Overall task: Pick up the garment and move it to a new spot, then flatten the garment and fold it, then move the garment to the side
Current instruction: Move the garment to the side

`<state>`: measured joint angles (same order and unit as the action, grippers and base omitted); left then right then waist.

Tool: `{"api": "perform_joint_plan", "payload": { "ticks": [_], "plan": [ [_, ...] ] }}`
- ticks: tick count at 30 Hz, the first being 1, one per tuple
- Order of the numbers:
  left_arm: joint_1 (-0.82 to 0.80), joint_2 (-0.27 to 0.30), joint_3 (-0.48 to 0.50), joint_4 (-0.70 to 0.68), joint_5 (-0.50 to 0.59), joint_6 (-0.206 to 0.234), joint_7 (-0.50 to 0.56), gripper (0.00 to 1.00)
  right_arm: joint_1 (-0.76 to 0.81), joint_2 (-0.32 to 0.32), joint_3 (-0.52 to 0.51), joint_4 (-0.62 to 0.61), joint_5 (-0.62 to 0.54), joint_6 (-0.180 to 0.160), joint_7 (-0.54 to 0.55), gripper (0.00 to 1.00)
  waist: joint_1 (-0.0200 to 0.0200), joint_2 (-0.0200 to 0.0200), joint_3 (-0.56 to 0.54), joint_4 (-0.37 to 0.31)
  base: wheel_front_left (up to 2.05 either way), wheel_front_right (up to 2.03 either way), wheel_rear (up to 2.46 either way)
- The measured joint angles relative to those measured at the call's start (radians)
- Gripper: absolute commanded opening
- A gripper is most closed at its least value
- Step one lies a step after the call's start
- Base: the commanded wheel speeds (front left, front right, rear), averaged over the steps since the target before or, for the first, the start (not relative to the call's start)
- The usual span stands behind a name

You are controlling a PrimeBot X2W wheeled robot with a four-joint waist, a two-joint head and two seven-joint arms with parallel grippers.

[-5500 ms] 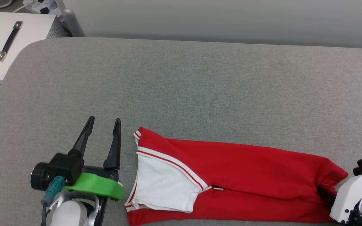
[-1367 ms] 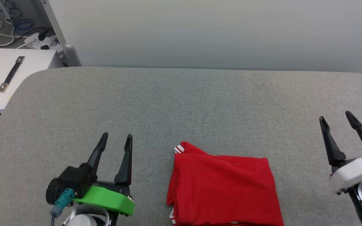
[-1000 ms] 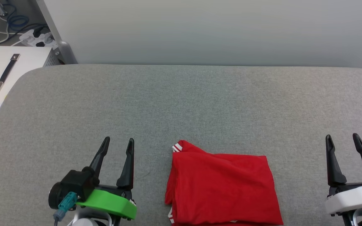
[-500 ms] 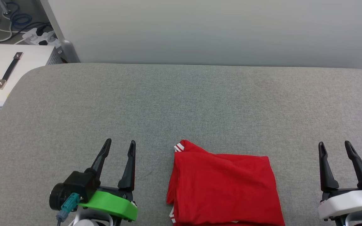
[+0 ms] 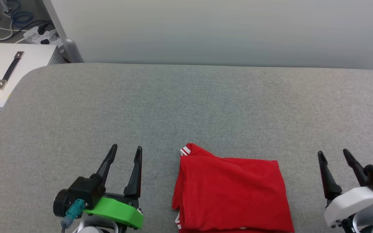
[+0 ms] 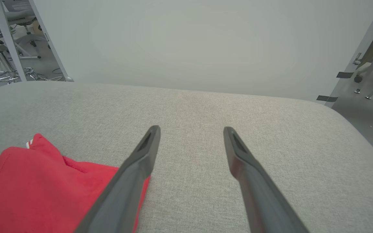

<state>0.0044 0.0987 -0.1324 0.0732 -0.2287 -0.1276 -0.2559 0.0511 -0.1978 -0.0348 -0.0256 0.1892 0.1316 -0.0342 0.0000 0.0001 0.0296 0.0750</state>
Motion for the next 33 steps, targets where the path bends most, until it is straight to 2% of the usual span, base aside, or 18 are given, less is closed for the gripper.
{"api": "perform_joint_plan", "payload": {
  "ticks": [5, 8, 12, 15, 21, 33],
  "plan": [
    [-0.001, 0.000, -0.008, 0.002, 0.000, 0.000, 0.000, 1.00, -0.012, -0.071, 0.100, -0.047, 0.131, 0.000, 0.348, 1.00, 0.0000, 0.0000, 0.016, 0.006, 0.00, 0.00, 0.00],
    [-0.004, 0.000, -0.017, 0.004, 0.000, 0.000, 0.000, 1.00, -0.015, -0.092, 0.115, -0.087, 0.202, 0.000, 0.549, 1.00, 0.0000, 0.0000, 0.030, 0.012, 0.00, 0.00, 0.00],
    [-0.013, 0.000, -0.025, 0.005, 0.000, 0.000, 0.000, 1.00, -0.028, -0.077, 0.108, -0.116, 0.257, 0.000, 0.781, 1.00, 0.0000, 0.0000, 0.054, 0.024, 0.00, 0.00, 0.00],
    [-0.032, -0.001, -0.032, 0.007, 0.000, 0.000, 0.000, 1.00, -0.052, -0.065, 0.104, -0.115, 0.255, 0.000, 0.891, 1.00, 0.0000, 0.0000, 0.073, 0.037, 0.00, 0.00, 0.00],
    [-0.063, -0.002, -0.049, 0.009, 0.000, 0.000, 0.000, 1.00, -0.095, -0.026, 0.089, -0.081, 0.213, 0.000, 0.965, 1.00, 0.0000, 0.0000, 0.109, 0.076, 0.00, 0.00, 0.00],
    [-0.075, -0.004, -0.048, 0.010, 0.000, 0.000, 0.000, 1.00, -0.120, 0.001, 0.120, 0.032, 0.173, 0.000, 0.969, 1.00, 0.0000, 0.0000, 0.165, 0.129, 0.00, 0.00, 0.00]
  ]
}}
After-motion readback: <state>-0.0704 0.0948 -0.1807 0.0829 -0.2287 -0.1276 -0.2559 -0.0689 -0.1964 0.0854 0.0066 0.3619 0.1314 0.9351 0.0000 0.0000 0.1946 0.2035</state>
